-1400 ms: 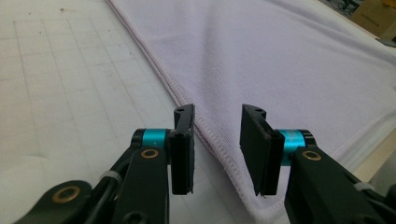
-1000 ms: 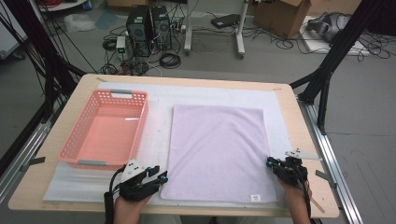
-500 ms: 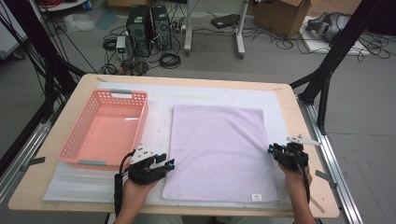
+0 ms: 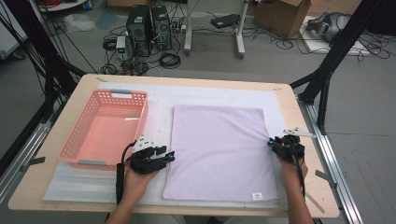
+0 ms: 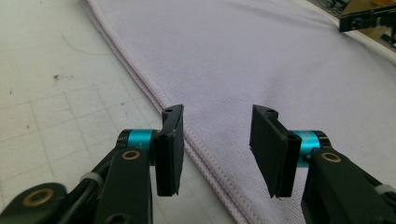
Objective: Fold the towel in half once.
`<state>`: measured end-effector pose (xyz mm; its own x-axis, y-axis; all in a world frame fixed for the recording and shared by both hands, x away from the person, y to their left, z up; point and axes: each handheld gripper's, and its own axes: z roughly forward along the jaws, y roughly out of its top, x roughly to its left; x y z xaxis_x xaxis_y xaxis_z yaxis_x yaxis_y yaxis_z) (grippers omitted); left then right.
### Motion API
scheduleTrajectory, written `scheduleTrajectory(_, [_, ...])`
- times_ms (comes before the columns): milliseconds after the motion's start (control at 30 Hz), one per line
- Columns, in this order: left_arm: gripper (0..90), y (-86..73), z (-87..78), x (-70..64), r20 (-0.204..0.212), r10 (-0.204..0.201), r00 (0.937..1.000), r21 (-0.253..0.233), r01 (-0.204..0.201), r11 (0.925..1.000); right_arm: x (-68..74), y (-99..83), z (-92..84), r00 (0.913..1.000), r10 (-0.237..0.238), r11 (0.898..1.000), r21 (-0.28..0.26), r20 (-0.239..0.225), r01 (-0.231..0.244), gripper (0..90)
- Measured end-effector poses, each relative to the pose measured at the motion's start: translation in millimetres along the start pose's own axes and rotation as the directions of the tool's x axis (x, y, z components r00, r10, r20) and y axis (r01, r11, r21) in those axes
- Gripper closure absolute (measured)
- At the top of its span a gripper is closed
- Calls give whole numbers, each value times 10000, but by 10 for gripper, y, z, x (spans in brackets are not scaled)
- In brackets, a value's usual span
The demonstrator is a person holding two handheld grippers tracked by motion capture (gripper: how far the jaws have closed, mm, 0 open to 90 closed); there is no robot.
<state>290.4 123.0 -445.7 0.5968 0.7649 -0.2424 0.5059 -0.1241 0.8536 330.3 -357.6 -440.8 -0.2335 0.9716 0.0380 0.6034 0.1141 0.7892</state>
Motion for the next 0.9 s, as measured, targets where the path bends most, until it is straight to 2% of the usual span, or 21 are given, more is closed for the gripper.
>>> scheduleTrajectory(67, [566,-4,9,5,-99,47,9999,19,-46,10000,-11,-18,-87,9978,113,9999,-112,-658,-121,672])
scheduleTrajectory(167, [646,3,31,8,-358,228,9991,105,-225,9997,70,-120,-218,9892,-480,9988,-108,-1387,470,678])
scheduleTrajectory(267, [693,32,130,-7,-450,539,9975,402,-521,9978,123,-248,-318,9834,-846,9964,-177,-1606,828,677])
scheduleTrajectory(333, [727,48,211,-47,-553,840,9949,785,-795,9937,140,-306,-378,9823,-871,9962,-89,-1659,868,675])
scheduleTrajectory(400, [777,58,259,-77,-878,1169,9893,1198,-1060,9871,131,-318,-421,9818,-828,9966,-172,-1711,810,671])
scheduleTrajectory(467, [840,64,277,-97,-1196,1336,9838,1365,-1170,9837,113,-321,-450,9819,-773,9969,-258,-1732,739,667])
scheduleTrajectory(500, [851,68,277,-104,-1427,1504,9783,1410,-1303,9814,108,-325,-457,9825,-692,9974,-306,-1730,648,663])
scheduleTrajectory(533, [859,70,278,-114,-1696,1554,9732,1397,-1324,9813,105,-329,-463,9830,-621,9978,-323,-1725,574,661])
scheduleTrajectory(567, [861,69,277,-117,-2038,1670,9647,1372,-1407,9805,100,-333,-468,9835,-623,9978,-313,-1701,578,661])
scheduleTrajectory(633, [860,67,271,-97,-2237,1571,9619,1329,-1296,9826,94,-342,-485,9841,-582,9980,-348,-1678,531,661])
scheduleTrajectory(700, [855,62,255,-86,-2030,1418,9689,1198,-1192,9856,79,-350,-510,9848,-570,9978,-419,-1638,508,660])
scheduleTrajectory(733, [809,57,240,-78,-1975,1253,9723,1150,-1039,9879,73,-352,-519,9852,-564,9977,-471,-1617,493,656])
scheduleTrajectory(800, [670,47,205,-36,-1551,658,9857,994,-507,9938,72,-354,-541,9858,-527,9976,-529,-1597,447,643])
scheduleTrajectory(867, [562,37,169,-20,-1282,379,9910,781,-280,9966,69,-357,-562,9860,-532,9973,-587,-1582,444,625])
scheduleTrajectory(900, [539,32,146,-9,-931,263,9953,568,-211,9982,71,-359,-568,9862,-504,9972,-629,-1574,409,610])
